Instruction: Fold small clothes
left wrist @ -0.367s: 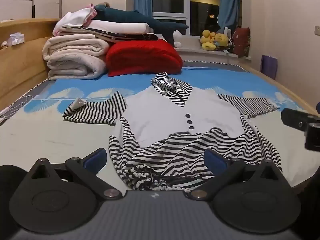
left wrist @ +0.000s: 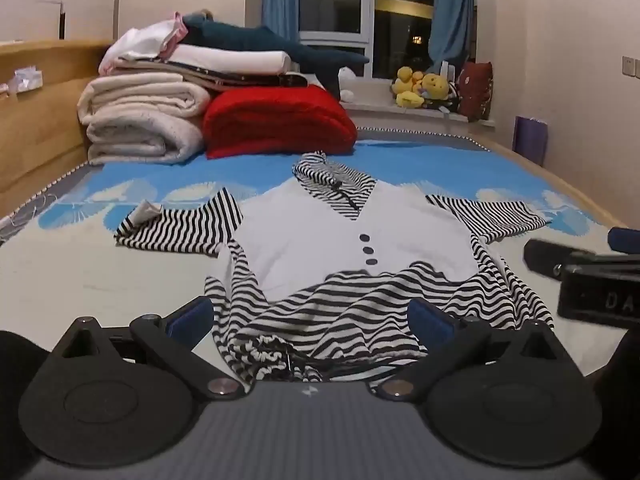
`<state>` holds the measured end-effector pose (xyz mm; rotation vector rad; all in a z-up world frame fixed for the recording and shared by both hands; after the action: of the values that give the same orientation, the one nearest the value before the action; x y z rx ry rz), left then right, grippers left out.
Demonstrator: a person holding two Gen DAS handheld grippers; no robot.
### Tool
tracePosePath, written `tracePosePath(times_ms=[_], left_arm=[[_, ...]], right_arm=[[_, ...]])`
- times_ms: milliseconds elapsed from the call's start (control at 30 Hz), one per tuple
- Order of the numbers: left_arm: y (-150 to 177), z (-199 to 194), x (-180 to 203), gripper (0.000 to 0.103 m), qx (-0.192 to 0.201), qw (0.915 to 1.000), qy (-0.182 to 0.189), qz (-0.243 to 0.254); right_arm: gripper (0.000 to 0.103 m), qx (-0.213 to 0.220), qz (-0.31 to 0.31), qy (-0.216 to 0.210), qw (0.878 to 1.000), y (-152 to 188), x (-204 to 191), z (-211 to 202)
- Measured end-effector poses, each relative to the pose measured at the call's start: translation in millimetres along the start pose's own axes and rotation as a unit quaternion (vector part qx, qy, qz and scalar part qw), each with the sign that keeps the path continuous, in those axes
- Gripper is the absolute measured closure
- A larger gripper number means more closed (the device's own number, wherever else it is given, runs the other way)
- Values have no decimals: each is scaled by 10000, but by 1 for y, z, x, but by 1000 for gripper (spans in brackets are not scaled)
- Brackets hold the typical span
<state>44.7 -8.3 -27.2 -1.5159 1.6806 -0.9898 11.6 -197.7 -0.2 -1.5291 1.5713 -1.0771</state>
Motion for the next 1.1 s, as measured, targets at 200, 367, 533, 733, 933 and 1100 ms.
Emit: tracePosePath(times_ms=[200,367,533,733,933,1100], left_arm=[[1,5,-2,0,-253,9995,118,-165],[3,8,-8,0,-323,9993,114,-167],[3,7,-9,0,-289,9993,110,-190],[4,6,-9,0,-304,9994,95,-104],[3,6,-12,0,-329,9993,82,-133],[6,9,-10,0,-375,9992,90,-70]], right_arm=[[2,-69,-255,-52,9996,6,-11,3],[6,-186,-270,-100,9994,9,-8,1],[7,-193,-246,-17,9995,8,-3,-1],[11,-258,-199,-61,9995,8,-6,1],[11,-285,-218,-151,9992,9,-8,5],[14,-285,-212,-124,9993,10,-7,6]])
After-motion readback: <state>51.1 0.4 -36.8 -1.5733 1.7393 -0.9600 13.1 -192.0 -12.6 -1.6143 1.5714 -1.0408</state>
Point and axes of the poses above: each gripper's, at about its wrist camera, not at the fingertips, and z roughly the way its jaws point, x to its right, y to its underside, the point moved 5 cm from there along z, roughly the way its jaws point, and after that the axes turned 4 degrees about y, right-handed, at the moved point
